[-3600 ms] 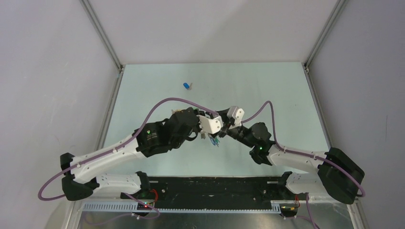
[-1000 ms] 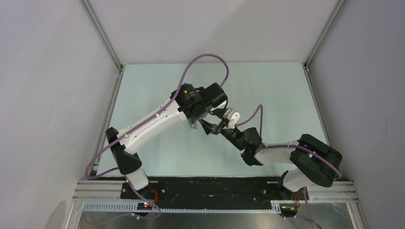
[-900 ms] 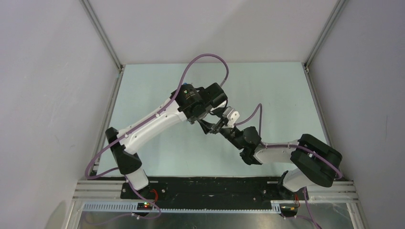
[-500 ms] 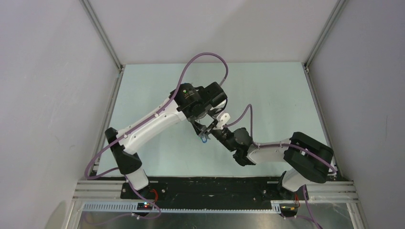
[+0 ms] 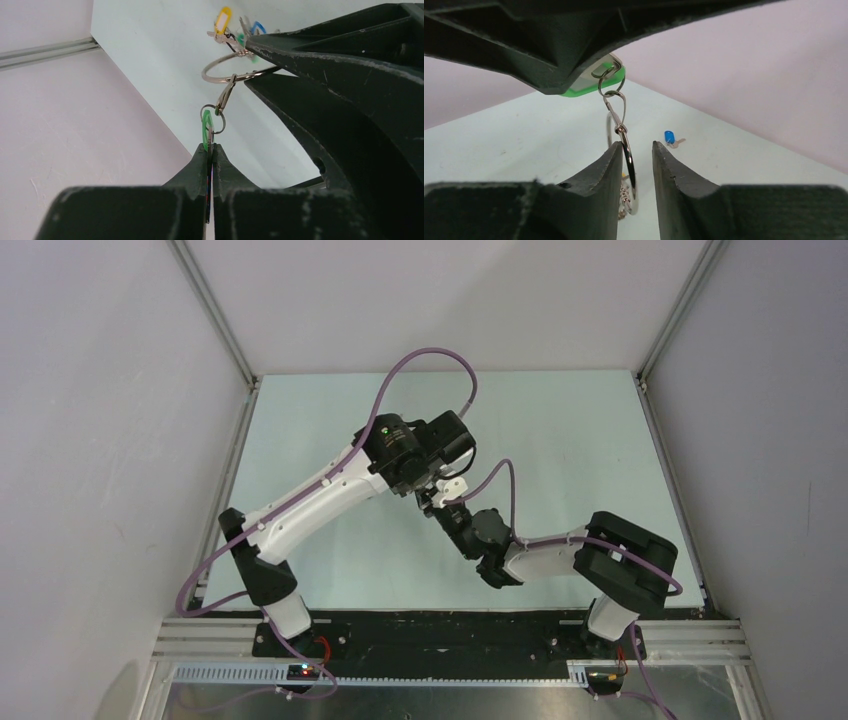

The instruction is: Remove the keys from the keyring

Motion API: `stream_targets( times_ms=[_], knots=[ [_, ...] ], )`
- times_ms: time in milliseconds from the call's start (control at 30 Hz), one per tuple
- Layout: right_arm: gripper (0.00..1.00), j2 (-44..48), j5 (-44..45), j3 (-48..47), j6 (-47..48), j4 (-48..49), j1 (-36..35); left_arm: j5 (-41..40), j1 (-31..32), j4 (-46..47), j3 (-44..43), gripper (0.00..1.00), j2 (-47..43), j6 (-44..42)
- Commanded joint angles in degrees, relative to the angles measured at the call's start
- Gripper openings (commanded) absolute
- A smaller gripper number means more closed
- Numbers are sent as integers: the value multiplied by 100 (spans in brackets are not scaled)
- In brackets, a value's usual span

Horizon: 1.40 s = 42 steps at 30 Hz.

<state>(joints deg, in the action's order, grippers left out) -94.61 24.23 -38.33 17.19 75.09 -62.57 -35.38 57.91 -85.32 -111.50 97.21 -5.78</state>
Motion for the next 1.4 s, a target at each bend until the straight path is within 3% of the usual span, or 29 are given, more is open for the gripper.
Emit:
stream_targets(
  times_ms=[0, 267, 700, 1133, 1367],
  knots=[
    [32, 84, 49, -72, 263, 304, -19, -119, 48, -69, -114, 0, -149, 93],
    [43, 47, -779, 89, 289, 642, -15, -68, 47, -69, -68, 0, -174, 94],
    [42, -19, -992, -73, 248, 729, 52, 30, 55, -81, -89, 0, -134, 134],
    [32, -127, -645, -260, 317, 655, 112, 75, 63, -108, -141, 0, -104, 159],
    [19, -40, -607, -205, 273, 483, 104, -37, 65, -118, -139, 0, -157, 121]
  ],
)
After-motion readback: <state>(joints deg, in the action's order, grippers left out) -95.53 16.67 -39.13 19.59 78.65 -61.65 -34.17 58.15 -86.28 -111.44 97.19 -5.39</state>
